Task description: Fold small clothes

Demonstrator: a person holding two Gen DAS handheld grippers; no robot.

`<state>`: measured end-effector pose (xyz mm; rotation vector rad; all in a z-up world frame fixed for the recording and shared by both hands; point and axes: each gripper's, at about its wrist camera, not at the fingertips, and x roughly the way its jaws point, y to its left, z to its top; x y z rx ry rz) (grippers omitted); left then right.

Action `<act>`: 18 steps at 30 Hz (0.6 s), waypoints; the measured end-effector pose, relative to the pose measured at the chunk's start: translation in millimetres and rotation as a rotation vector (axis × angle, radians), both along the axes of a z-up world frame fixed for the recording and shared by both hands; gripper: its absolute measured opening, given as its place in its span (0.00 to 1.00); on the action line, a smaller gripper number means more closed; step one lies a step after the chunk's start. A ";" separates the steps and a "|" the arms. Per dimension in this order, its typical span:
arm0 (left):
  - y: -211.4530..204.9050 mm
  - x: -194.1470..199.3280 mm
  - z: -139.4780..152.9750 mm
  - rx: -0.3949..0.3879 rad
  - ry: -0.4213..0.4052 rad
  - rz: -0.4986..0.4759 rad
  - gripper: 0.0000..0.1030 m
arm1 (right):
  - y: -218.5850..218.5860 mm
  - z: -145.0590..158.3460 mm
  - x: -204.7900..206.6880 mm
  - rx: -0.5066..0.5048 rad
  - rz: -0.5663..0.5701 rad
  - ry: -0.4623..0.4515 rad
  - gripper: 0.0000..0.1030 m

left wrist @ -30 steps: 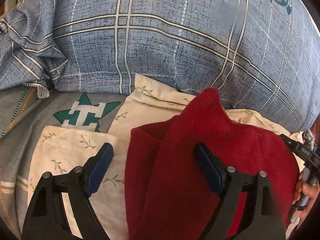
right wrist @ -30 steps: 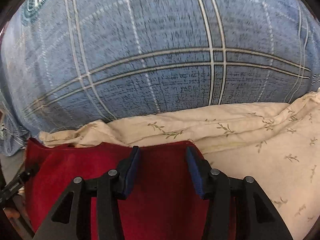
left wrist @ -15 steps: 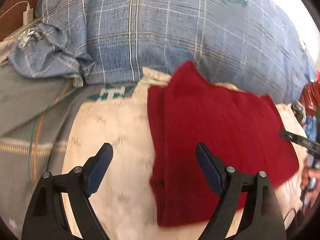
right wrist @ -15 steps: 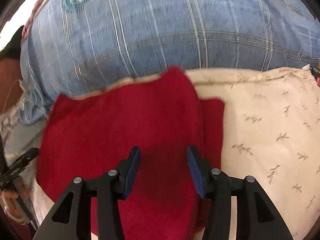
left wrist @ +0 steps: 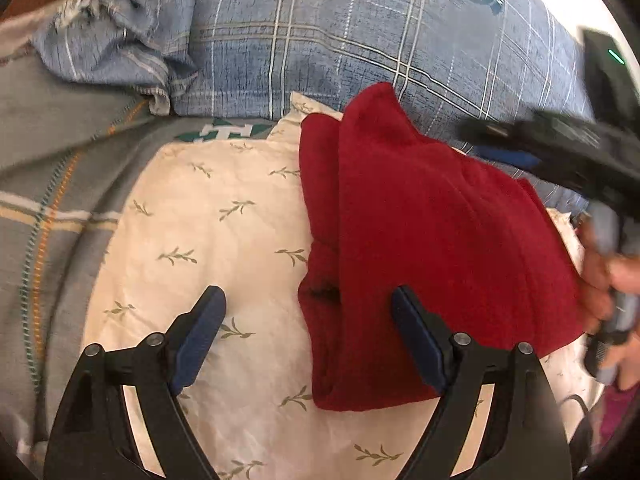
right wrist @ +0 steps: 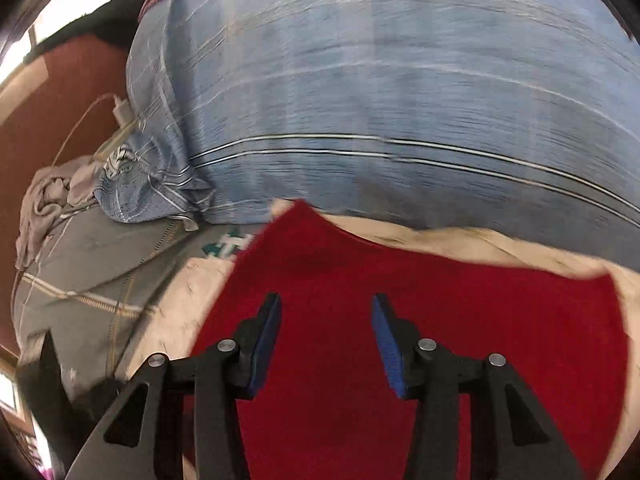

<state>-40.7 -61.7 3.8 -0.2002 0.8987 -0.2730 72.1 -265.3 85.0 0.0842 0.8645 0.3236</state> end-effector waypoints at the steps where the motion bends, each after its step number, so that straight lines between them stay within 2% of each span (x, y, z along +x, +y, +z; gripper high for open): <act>1: 0.8 0.1 -1.6 -0.010 0.005 -0.001 0.85 | 12.8 -5.2 9.5 -0.012 0.009 0.003 0.43; 5: 0.0 2.0 -2.8 -0.012 0.001 -0.018 0.86 | 50.1 -26.1 47.0 -0.098 0.022 0.022 0.42; 9: 2.6 6.0 -4.6 -0.036 0.010 -0.024 0.87 | 56.0 -54.3 70.0 -0.138 0.004 0.090 0.43; 11: 2.3 7.7 -5.3 -0.038 0.011 -0.022 0.87 | 58.8 -63.6 71.6 -0.154 0.000 0.092 0.46; 15: 0.1 6.0 -5.7 -0.022 0.001 -0.019 0.88 | 67.9 -64.1 66.8 -0.202 0.005 0.060 0.47; 18: 0.3 5.0 -5.7 -0.020 -0.002 -0.020 0.88 | 59.0 -53.6 57.5 -0.146 0.005 0.072 0.45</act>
